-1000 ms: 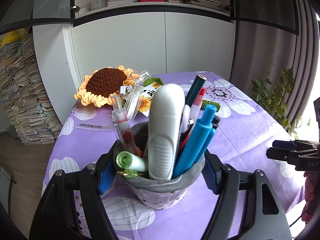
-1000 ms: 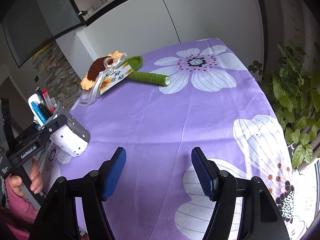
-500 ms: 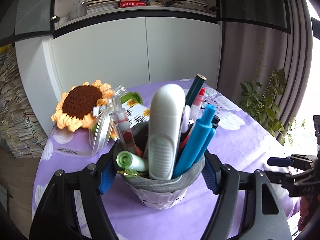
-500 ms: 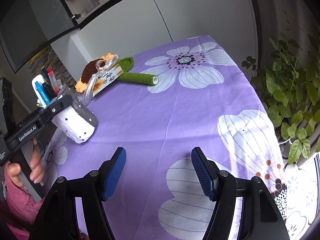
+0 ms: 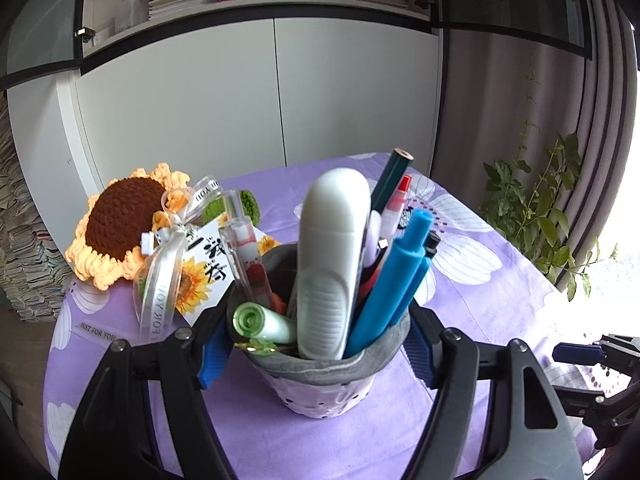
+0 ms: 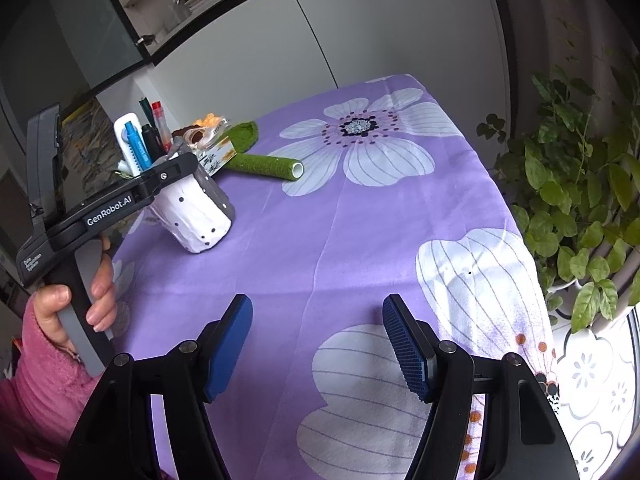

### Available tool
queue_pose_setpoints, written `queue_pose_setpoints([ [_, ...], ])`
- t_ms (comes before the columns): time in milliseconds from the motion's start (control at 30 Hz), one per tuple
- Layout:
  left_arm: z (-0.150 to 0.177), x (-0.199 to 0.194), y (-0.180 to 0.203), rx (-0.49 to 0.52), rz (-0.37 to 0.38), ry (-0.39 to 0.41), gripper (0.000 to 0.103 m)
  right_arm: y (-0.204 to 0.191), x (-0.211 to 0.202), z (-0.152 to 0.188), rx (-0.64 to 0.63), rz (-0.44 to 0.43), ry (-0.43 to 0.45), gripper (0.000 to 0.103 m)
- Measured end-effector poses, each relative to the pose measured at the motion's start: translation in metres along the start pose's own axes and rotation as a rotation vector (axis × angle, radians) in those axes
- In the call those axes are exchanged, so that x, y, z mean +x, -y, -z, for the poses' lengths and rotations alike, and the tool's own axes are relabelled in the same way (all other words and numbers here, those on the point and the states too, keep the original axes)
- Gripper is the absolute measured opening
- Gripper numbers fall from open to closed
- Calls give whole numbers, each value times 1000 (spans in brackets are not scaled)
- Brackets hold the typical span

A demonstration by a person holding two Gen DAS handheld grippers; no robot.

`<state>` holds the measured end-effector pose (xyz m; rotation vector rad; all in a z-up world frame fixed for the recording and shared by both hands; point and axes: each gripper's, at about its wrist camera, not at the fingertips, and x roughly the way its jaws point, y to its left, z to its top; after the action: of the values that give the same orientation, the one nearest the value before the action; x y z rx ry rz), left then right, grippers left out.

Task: Organize stationery
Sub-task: 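Lower the white pen cup onto the table and open the left tool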

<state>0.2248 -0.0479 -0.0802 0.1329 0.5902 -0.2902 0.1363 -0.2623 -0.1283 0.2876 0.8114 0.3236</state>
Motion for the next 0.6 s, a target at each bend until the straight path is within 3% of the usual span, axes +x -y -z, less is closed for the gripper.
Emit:
queue_pose_setpoints([
  [333, 4, -6, 4, 5, 12, -17, 73, 3, -1, 5, 17, -18, 0, 69],
  [433, 4, -8, 5, 10, 3, -9, 88, 0, -2, 7, 7, -17, -3, 69],
  [600, 7, -10, 9, 40, -17, -9, 93, -1, -3, 8, 8, -14, -4, 69],
])
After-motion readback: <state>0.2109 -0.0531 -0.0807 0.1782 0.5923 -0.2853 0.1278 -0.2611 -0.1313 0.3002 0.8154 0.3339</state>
